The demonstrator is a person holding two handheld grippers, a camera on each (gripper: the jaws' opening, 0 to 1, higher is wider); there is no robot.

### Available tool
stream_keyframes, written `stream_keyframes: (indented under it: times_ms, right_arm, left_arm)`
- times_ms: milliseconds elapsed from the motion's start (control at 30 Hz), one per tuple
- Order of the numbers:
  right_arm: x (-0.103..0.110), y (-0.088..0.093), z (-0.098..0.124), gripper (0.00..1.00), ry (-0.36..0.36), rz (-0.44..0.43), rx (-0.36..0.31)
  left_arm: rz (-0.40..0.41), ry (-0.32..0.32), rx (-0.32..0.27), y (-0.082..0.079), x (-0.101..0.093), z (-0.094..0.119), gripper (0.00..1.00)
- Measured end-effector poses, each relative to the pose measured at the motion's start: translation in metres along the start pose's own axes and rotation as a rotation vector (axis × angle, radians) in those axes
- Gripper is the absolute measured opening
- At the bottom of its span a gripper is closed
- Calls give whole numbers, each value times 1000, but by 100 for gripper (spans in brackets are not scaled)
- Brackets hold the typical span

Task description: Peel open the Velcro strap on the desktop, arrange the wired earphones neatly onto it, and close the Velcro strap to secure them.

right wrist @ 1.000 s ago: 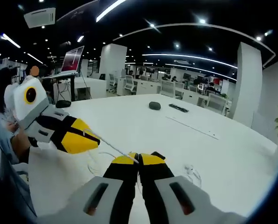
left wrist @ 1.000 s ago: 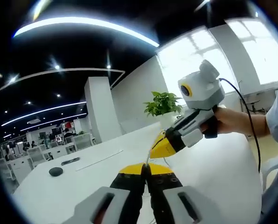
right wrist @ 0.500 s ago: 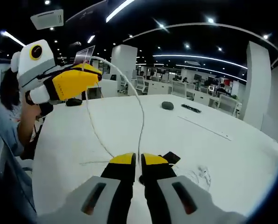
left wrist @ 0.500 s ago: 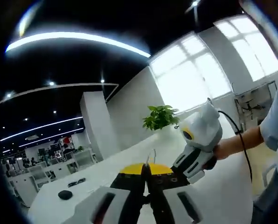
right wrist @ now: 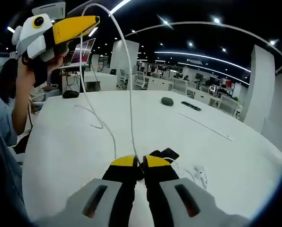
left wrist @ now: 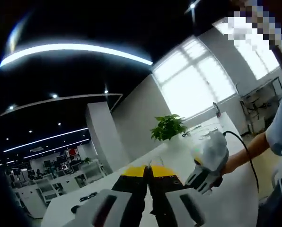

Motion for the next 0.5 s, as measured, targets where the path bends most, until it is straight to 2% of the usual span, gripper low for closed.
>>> stream_keyframes:
  times_ms: [233,500]
  right_arm:
    - [-14,7,5,6,54,-8,4]
    - [-25,11,14,6,131,12,12]
  left_arm:
    - [-52,-84,-37,-22,22,14,5]
    - [-59,-186,-70,-32,46,32,5]
Point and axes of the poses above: the point that each gripper's makers call its tool centre point, and the gripper's own axes: z roughly backward along the fingers, x roughly to its left, y roughly out of its underside, the point moved 8 cm from there along z, roughly backward along the fingers, and after that the axes turned 14 degrees about x, right-handed, at the moved point
